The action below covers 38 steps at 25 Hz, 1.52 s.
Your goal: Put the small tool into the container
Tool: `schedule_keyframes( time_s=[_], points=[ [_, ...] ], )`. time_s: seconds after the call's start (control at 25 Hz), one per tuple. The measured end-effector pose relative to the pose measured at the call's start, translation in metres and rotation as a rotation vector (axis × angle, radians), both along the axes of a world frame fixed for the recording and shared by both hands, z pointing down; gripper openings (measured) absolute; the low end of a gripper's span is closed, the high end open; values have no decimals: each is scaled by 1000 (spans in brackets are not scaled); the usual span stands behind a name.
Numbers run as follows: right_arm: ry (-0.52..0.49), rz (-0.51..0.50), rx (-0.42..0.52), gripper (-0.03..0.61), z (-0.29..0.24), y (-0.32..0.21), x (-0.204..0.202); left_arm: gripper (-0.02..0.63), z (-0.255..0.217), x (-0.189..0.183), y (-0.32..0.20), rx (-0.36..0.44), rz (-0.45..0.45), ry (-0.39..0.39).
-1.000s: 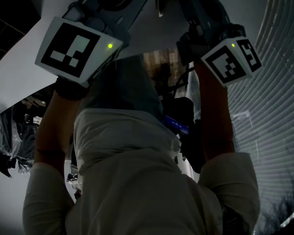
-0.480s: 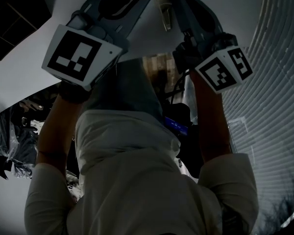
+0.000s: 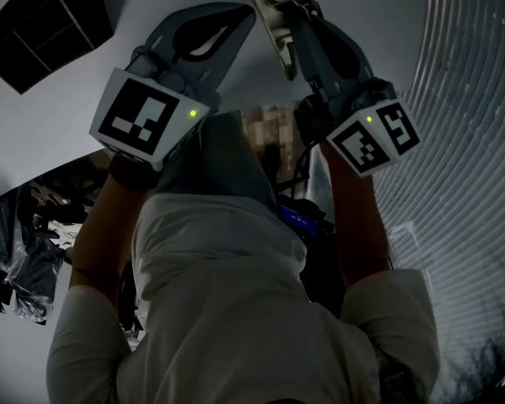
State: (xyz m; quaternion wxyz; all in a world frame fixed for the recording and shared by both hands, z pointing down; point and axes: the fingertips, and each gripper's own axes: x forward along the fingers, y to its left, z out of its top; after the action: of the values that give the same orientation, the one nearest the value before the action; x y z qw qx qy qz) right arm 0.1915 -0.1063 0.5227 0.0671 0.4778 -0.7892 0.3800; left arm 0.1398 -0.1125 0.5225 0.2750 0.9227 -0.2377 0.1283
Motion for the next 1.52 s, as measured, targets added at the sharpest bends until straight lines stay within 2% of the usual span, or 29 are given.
schedule_keyframes(
  time_s=[0.2,0.52,0.72,0.88,1.16,1.32,1.52],
  points=[
    [6,-28,23,17,-3,0,-1,3,2,-2,0,3,-24,0],
    [16,-67,69,16,-14,0,-5,3,-1,-5,-4,56,-57,1],
    [33,-95,114,16,-49,0,-19,3,-36,-21,0,75,-90,23],
    [30,-112,148,15,-74,2,-28,3,-56,-32,9,113,-80,-1],
    [8,-130,172,15,-69,3,-26,3,-46,-33,13,127,-103,-28],
    [29,-159,199,15,-106,10,-40,3,-80,-46,21,147,-123,-6],
    [48,-202,248,15,-153,36,-25,3,-124,-29,48,180,-145,-2]
  ],
)
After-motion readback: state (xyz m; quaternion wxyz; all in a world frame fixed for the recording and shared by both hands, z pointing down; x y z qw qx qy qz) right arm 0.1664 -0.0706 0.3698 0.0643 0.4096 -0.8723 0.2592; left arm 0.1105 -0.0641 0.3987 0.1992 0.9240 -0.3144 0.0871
